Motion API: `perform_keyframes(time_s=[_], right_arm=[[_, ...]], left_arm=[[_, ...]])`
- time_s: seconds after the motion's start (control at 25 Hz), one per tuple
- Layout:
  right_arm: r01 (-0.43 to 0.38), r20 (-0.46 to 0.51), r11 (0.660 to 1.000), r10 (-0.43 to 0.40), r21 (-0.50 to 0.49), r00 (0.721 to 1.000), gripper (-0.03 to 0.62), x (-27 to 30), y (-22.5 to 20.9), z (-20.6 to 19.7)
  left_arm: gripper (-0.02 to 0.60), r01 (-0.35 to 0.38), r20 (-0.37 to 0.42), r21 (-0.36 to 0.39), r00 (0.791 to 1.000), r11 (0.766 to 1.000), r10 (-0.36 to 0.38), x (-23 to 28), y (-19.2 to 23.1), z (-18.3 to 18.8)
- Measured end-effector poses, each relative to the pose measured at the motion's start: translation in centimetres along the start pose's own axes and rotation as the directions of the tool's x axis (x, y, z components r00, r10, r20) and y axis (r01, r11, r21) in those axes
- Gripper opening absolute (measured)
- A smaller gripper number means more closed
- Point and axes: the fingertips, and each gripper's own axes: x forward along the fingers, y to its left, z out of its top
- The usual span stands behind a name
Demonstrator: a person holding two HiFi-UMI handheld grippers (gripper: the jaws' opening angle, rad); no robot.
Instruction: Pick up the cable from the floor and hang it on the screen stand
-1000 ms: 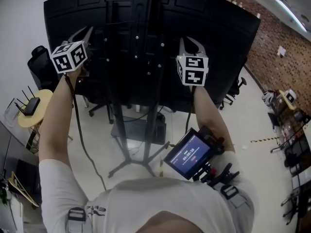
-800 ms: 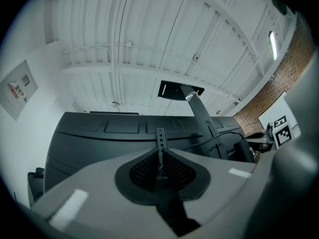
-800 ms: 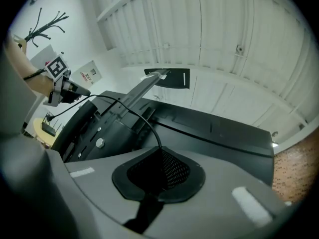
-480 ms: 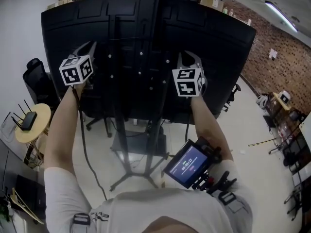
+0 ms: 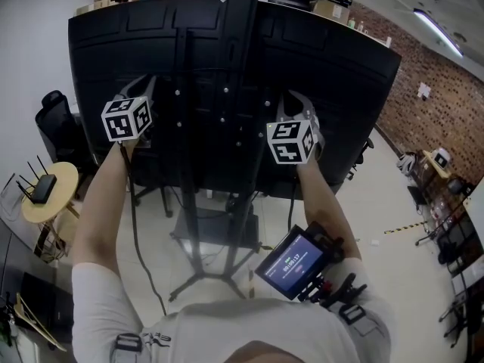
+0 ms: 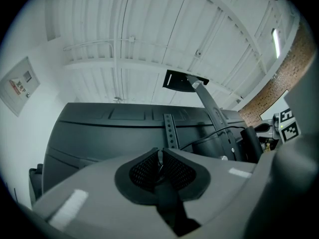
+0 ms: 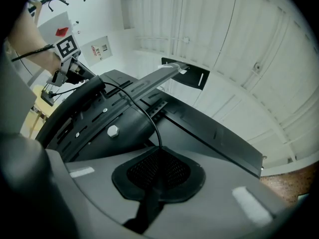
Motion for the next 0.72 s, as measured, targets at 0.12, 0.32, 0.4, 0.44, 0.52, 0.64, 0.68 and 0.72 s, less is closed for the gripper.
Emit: perform_keyframes(time_s=[0.12, 0.32, 0.4, 0.44, 0.52, 0.64, 0.68, 0.72], right_arm=[[0.006, 0.008, 1.0, -0.006, 0.002, 1.0, 0.028, -0.4, -0.1, 0.1], [0.017, 0.032, 1.0, -0.017, 0.01, 0.999, 0.034, -1.0, -0.1, 0.3], [0.022, 0.046, 1.0, -0.023, 0.02, 0.999, 0.035, -1.2, -0.2, 0.4], [0.023, 0.052, 0.999, -0.025, 0.027, 0.998, 0.039, -1.3, -0.1, 0.4], [0.021, 0.061, 0.999, -0.024, 0.036, 0.998, 0.044, -1.6, 0.1, 0.2], [0.014, 0.072, 0.999, -0.017, 0.038, 0.997, 0.051, -1.8, 0.4, 0.2], [0.012, 0.075, 0.999, -0.015, 0.038, 0.997, 0.052, -1.9, 0.5, 0.2], [0.011, 0.078, 0.999, -0.014, 0.038, 0.997, 0.054, -2.0, 0.5, 0.1]], left_arm=[[0.032, 0.009, 0.008, -0.012, 1.0, 1.0, -0.009, -0.3, -0.5, -0.3], [0.034, 0.021, 0.017, -0.025, 1.0, 0.999, -0.021, -0.8, -1.0, -0.8], [0.034, 0.028, 0.023, -0.03, 0.999, 0.999, -0.027, -0.9, -1.3, -0.9], [0.034, 0.03, 0.025, -0.034, 0.999, 0.999, -0.029, -0.9, -1.5, -1.0], [0.035, 0.03, 0.027, -0.046, 0.999, 0.998, -0.029, -1.2, -1.7, -1.3], [0.037, 0.022, 0.028, -0.055, 0.999, 0.998, -0.021, -1.5, -1.7, -1.5], [0.038, 0.02, 0.029, -0.058, 0.999, 0.998, -0.018, -1.6, -1.7, -1.6], [0.038, 0.019, 0.03, -0.062, 0.999, 0.998, -0.017, -1.8, -1.7, -1.7]])
